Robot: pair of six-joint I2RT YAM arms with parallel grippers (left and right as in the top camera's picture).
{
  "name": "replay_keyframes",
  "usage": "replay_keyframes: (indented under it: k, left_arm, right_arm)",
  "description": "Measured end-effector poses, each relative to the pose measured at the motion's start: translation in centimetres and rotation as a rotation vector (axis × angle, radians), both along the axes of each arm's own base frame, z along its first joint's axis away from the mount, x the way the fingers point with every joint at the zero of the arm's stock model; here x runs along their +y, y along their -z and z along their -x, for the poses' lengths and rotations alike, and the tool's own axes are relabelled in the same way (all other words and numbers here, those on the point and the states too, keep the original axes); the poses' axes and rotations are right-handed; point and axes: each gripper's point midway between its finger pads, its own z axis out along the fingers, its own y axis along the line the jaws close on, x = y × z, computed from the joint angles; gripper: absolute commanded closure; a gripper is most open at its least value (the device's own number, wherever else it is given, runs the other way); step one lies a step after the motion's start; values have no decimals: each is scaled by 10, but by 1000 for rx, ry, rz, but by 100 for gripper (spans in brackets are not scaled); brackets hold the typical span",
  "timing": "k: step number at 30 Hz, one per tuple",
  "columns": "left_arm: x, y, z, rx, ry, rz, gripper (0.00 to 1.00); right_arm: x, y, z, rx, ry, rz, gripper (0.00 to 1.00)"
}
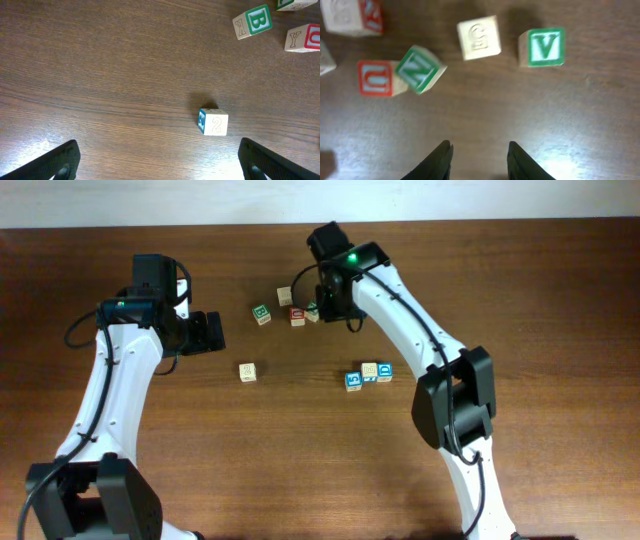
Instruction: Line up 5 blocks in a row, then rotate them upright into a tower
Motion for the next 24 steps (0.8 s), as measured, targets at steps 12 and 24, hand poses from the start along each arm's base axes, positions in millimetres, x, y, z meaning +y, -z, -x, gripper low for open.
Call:
replay_keyframes:
  k: [12,24]
  left_arm:
    - [0,0,0,0,0,0,1]
    - [0,0,0,0,0,0,1]
  right_arm:
    - [-7,-4,-21,-61,65,-43,58]
    - [-68,-6,-78,-181,222,-97,57]
